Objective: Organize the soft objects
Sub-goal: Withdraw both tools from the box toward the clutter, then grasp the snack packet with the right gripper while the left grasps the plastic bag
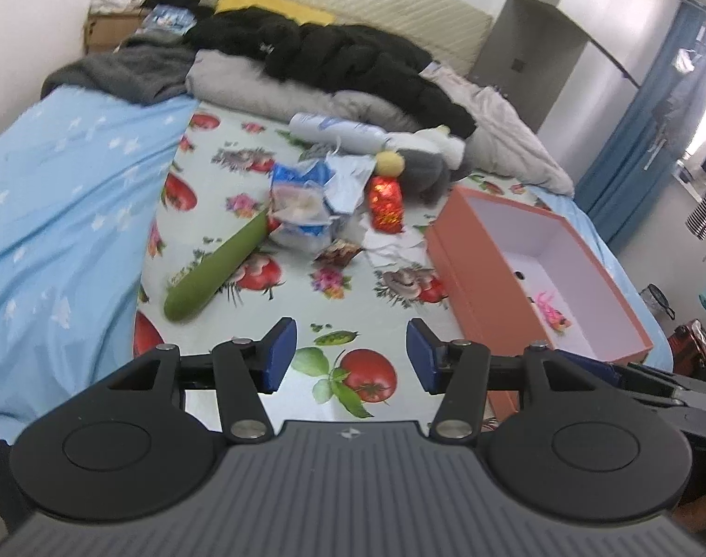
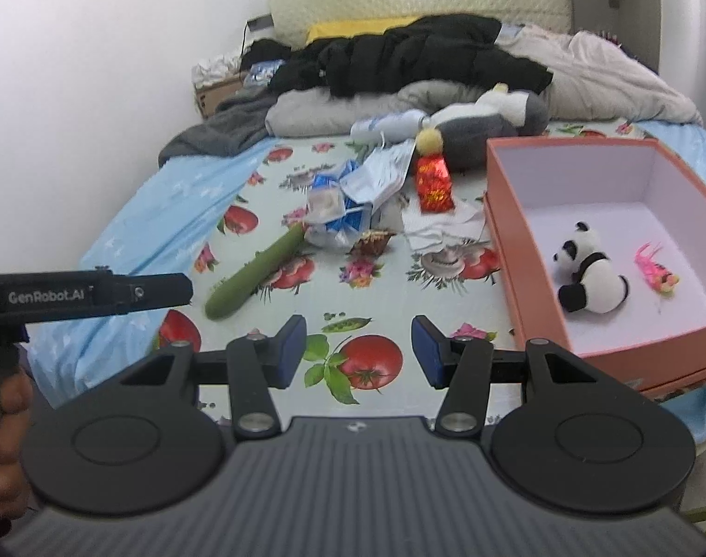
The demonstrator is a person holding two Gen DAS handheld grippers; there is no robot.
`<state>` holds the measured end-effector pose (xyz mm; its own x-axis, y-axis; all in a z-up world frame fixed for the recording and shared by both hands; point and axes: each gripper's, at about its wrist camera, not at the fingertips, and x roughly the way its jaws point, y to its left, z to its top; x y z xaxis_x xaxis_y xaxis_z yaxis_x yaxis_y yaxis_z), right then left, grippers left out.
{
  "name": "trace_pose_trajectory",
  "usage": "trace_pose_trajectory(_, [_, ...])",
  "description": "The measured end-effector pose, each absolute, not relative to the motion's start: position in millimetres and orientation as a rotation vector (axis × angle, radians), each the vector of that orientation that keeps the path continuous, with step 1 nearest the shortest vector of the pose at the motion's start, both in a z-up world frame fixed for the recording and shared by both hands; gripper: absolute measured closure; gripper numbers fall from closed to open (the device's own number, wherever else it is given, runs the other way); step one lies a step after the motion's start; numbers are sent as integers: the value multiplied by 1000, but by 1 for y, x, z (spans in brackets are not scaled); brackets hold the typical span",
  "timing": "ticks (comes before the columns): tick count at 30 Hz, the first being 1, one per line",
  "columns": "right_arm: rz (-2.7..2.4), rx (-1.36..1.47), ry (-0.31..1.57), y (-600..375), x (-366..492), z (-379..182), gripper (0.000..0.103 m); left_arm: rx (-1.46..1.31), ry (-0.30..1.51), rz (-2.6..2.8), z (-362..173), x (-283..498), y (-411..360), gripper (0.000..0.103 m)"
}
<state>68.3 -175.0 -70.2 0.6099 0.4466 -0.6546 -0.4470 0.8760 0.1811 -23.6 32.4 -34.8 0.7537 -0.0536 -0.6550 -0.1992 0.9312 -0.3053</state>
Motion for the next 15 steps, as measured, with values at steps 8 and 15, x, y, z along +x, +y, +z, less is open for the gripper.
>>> trace_pose_trajectory(8, [558,-4,807,-147,116,-95,50,-414,761,109,-68,32,54,44])
trace_pose_trajectory(15, [593,-10,828,-120,169,-120,50,-447,768,124,-94,94,78,44])
